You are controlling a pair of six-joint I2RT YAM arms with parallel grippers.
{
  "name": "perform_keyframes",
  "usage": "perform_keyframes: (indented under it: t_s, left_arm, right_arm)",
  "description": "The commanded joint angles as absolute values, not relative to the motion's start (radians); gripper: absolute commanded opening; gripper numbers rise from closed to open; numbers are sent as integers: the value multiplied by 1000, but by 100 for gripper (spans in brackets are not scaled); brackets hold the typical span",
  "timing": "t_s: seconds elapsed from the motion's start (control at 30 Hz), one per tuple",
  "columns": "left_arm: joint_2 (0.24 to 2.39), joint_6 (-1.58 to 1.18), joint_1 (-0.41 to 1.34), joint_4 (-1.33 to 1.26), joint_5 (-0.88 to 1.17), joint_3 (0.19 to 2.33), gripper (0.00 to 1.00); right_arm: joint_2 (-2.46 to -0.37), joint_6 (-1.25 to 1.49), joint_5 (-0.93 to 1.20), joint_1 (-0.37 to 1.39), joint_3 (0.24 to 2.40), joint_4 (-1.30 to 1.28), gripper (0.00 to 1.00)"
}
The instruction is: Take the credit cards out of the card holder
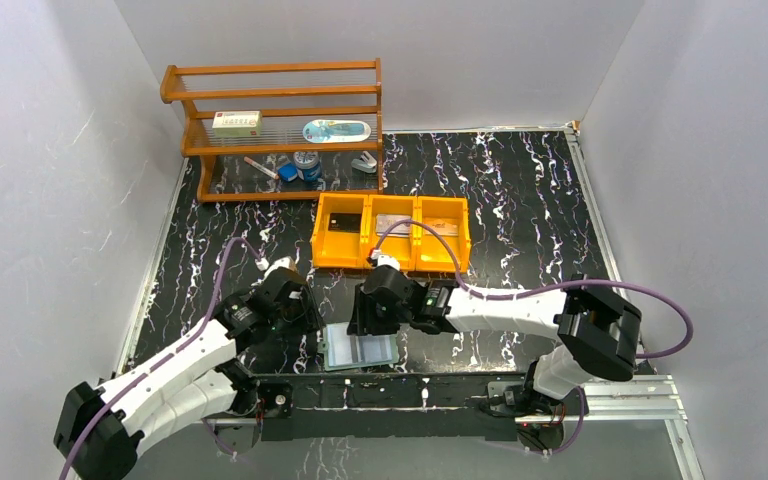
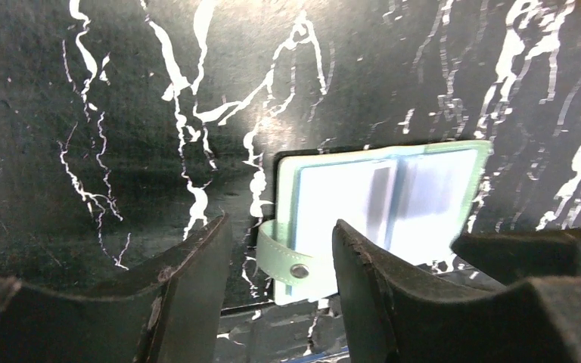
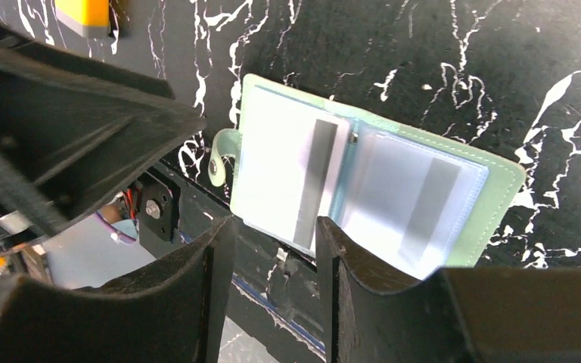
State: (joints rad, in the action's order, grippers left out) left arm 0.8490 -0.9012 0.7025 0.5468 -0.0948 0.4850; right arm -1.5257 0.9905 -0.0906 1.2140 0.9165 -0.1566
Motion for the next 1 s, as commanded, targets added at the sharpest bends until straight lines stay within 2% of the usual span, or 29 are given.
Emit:
perform_keyframes:
  t_s: [0.0,0.3,0.6,0.97]
  left_arm:
    - [799,-880,706,563,-105,539,51]
    - [964,-786,707,338,220,510,47]
    - [1065,-760,709,334,251,498,42]
    - [1137,-784,713,382,173,465,38]
  right_arm:
    - [-1501,1069,-32,1174,833,13,49]
    - [-1580,1133,140,1125,736,239,42]
    - [-1629,1158,198,1085,699,289,39]
    - [-1682,1217,259,1053,639,380,36]
